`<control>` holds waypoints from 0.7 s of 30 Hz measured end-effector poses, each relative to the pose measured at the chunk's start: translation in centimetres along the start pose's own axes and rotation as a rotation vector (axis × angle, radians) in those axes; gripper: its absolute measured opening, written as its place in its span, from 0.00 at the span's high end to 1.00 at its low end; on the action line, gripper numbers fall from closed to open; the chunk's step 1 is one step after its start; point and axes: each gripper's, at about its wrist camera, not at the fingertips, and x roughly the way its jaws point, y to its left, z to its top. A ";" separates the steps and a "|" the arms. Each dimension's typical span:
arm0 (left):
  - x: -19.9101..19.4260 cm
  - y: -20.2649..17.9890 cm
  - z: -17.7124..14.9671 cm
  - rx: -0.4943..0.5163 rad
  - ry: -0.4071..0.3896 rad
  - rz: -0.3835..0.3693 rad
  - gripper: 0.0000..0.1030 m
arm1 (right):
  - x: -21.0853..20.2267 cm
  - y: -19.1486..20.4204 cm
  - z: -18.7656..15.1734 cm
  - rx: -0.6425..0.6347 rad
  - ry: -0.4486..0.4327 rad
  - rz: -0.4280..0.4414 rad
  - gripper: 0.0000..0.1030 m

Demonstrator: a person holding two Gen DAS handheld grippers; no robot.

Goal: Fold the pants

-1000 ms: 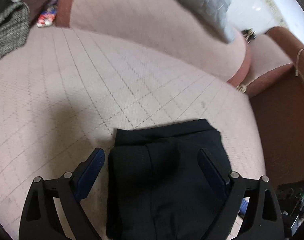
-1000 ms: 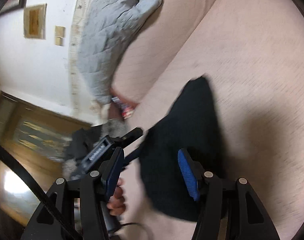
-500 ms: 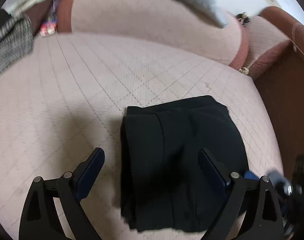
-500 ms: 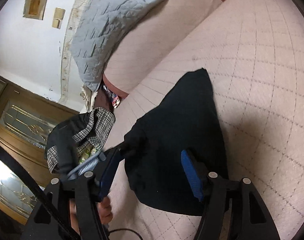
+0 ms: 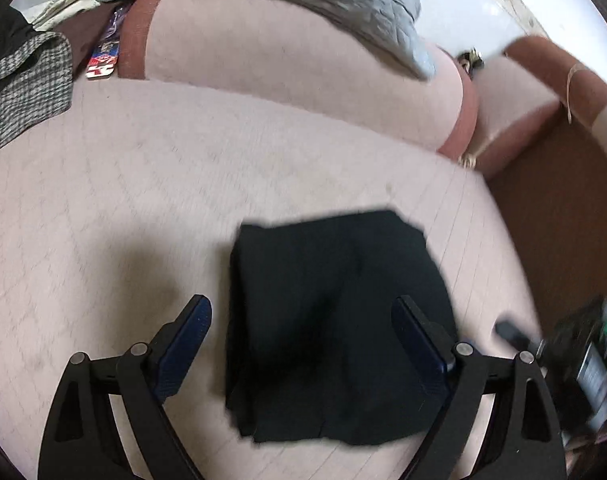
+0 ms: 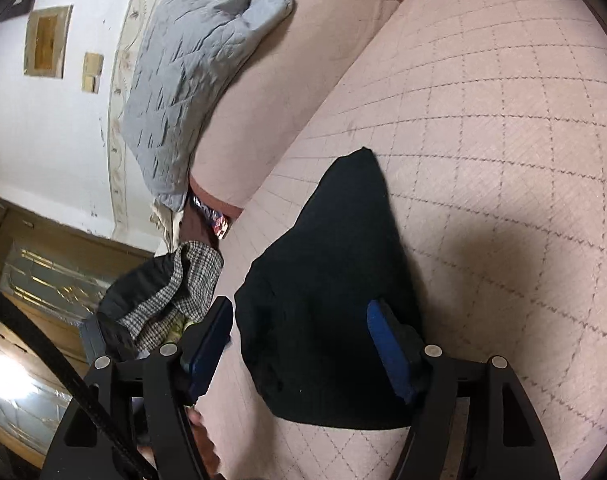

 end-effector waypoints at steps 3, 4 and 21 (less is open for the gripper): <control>3.7 -0.3 2.0 0.028 0.038 0.168 0.12 | 0.3 0.1 -0.1 -0.005 0.007 -0.016 0.27; 5.0 -0.2 2.3 0.033 0.059 0.201 0.12 | 0.4 0.4 -0.1 -0.020 0.008 -0.027 0.27; -11.9 -1.1 -7.1 0.220 -0.332 0.309 0.08 | -2.9 5.1 -6.1 -0.322 -0.162 -0.333 0.25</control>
